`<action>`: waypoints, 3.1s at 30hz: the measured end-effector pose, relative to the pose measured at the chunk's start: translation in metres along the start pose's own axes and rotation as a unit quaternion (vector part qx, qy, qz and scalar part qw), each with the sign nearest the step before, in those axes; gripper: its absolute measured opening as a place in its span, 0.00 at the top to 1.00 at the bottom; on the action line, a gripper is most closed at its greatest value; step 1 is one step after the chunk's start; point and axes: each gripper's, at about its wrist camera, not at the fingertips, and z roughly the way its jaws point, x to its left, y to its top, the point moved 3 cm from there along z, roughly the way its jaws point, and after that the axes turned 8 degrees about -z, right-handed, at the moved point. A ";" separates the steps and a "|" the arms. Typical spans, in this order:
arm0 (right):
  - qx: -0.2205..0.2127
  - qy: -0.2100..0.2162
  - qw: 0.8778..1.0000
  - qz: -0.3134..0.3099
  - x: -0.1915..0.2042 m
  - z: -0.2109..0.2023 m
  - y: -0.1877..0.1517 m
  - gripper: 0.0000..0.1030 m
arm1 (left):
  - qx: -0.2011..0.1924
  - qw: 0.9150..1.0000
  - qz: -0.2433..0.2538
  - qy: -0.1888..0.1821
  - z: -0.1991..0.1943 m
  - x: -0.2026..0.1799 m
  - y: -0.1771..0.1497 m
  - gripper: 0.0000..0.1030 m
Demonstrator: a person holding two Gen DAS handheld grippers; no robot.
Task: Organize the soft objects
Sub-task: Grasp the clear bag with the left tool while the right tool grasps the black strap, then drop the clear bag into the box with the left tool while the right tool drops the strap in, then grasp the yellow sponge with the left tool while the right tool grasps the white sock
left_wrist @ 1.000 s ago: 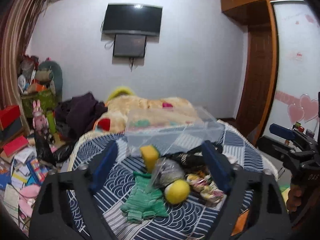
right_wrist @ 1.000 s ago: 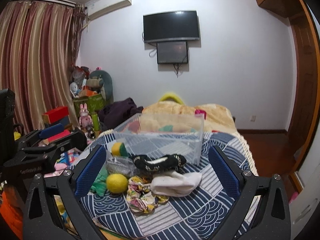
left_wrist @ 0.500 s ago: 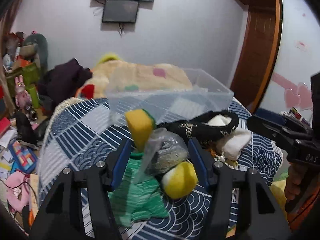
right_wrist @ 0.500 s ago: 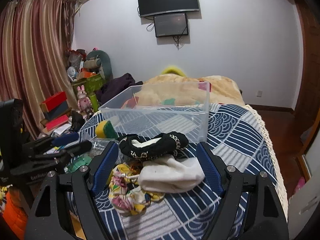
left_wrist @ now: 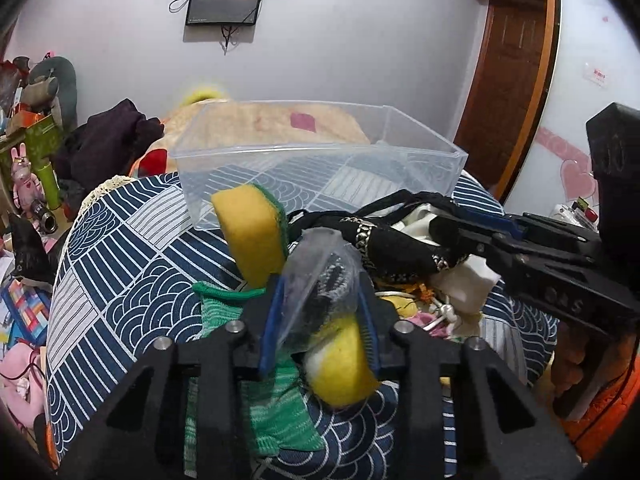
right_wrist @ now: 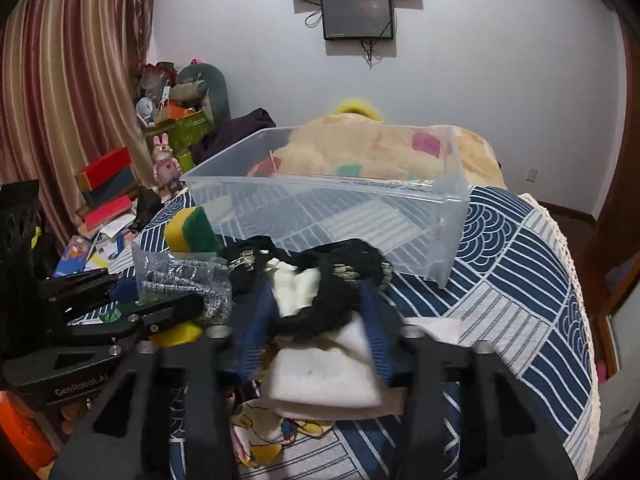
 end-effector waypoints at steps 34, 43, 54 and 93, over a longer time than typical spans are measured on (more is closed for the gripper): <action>-0.175 -0.068 0.982 0.001 -0.026 -0.082 0.079 0.86 | -0.099 0.994 0.004 -0.049 -0.071 -0.014 0.088 0.73; -0.166 -0.082 0.983 0.011 -0.032 -0.047 0.095 0.86 | -0.073 0.996 -0.033 -0.041 -0.010 0.007 0.112 0.73; -0.069 -0.080 0.994 -0.019 -0.034 0.015 0.082 0.86 | -0.017 0.999 -0.027 0.007 0.059 0.021 0.117 0.73; 0.005 -0.033 0.999 -0.020 -0.023 -0.018 -0.005 0.15 | -0.005 0.999 -0.010 0.032 0.009 0.028 0.056 0.24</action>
